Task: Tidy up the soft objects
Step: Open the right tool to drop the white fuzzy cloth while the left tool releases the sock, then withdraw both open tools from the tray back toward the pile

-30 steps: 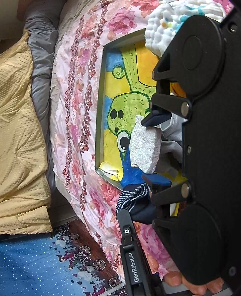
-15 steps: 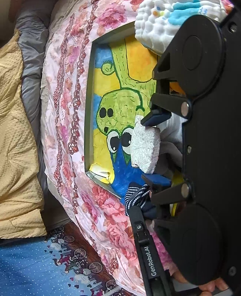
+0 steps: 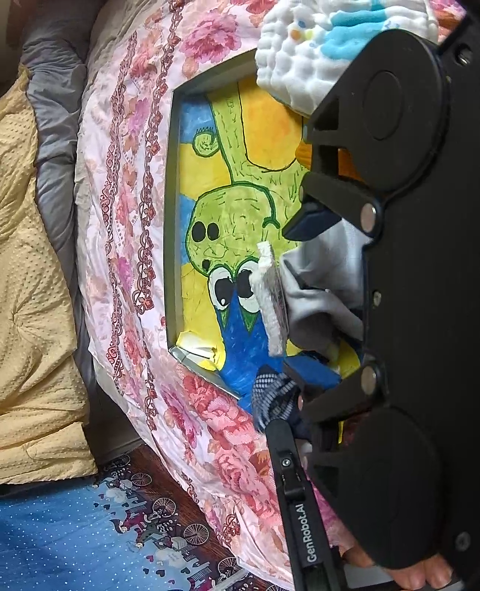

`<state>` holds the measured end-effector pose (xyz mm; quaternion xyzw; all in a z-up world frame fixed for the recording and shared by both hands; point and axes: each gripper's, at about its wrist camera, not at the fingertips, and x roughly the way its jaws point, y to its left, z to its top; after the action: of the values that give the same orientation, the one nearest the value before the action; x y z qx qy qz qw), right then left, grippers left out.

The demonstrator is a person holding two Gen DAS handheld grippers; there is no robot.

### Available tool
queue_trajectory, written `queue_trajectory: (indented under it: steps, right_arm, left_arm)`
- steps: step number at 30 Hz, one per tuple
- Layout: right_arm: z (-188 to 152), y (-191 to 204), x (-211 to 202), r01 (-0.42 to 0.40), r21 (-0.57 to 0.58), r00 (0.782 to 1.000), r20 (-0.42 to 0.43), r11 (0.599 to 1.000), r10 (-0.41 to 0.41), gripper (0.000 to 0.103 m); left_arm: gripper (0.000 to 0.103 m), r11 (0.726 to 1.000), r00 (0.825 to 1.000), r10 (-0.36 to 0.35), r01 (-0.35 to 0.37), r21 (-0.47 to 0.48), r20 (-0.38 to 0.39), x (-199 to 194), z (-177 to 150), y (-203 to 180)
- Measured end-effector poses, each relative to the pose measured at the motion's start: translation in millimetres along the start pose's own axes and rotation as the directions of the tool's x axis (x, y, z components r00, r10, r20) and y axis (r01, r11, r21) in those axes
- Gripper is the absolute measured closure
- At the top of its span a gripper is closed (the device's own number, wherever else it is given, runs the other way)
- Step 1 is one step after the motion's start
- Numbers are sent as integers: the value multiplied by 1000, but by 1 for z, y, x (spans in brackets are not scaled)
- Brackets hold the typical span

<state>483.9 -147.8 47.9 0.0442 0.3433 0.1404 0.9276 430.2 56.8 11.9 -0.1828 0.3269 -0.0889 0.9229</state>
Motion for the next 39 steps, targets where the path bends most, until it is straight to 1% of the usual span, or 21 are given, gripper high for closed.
queue_trajectory:
  steps: [2,4,6,8,10,12,14,15,16,17,19,20,21,23,27,29,31,36,39]
  right_arm:
    - [0,0,-4,1,2,1000,5,1000,-1,35]
    - [0,-2,-9,-1,2,1000,12,1000,0,33]
    - [0,-4,-16,-5,0,1000,22,1000,5,29]
    - [0,-6,-25,-8,0,999,39,1000,8,24]
    - [0,-9,-36,-22,2,998,63,1000,22,20]
    - [1,-11,-47,-35,3,996,82,999,34,15]
    - [1,-11,-58,-41,-2,994,100,999,41,11]
    - [1,-12,-65,-46,-6,993,110,999,46,10]
    - [1,-11,-72,-53,-10,991,123,999,54,8]
    - [1,-11,-78,-59,-12,989,133,998,60,7]
    - [1,-9,-91,-68,-13,986,154,998,69,3]
    - [1,-9,-98,-75,-14,983,165,997,76,2]
    - [0,-9,-105,-82,-15,981,177,996,84,1]
    - [-2,-8,-118,-89,-16,976,200,996,90,1]
    - [-6,-11,-145,-100,-10,965,242,995,99,1]
    - [-11,-11,-161,-101,-9,960,262,995,100,1]
    - [-15,-13,-173,-104,-6,954,281,995,101,1]
    - [-32,-15,-203,-116,-1,945,308,993,111,0]
    - [-43,-15,-219,-117,-7,939,326,993,112,0]
  left_arm:
    - [91,1000,1000,1,-1,0,0,-1,0,0]
    - [90,1000,1000,6,-6,-2,0,-5,0,-1]
    - [90,1000,1000,-4,4,-3,3,-11,1,-1]
    - [87,1000,1000,-8,8,-4,11,-18,1,0]
    - [77,1000,1000,-13,13,-3,27,-27,1,-1]
    - [70,1000,999,-13,13,-2,45,-37,1,-1]
    - [67,1000,997,-18,18,-3,75,-48,0,-1]
    - [64,1000,996,-23,23,-2,90,-55,0,-1]
    - [58,1000,994,-28,28,1,105,-61,0,-2]
    - [55,1000,992,-31,30,6,119,-67,0,-3]
    - [42,999,987,-33,30,22,154,-82,0,-7]
    - [40,999,985,-37,32,29,168,-89,-1,-8]
    - [36,999,983,-42,36,37,181,-96,-1,-10]
    - [34,998,978,-49,40,48,201,-108,-2,-12]
    - [20,997,970,-54,39,66,239,-135,-7,-17]
    - [16,997,964,-55,36,75,259,-148,-11,-19]
    - [9,996,960,-55,34,80,276,-160,-16,-23]
    - [1,993,943,-50,12,115,329,-188,-32,-33]
    - [1,990,936,-57,9,138,348,-204,-42,-39]
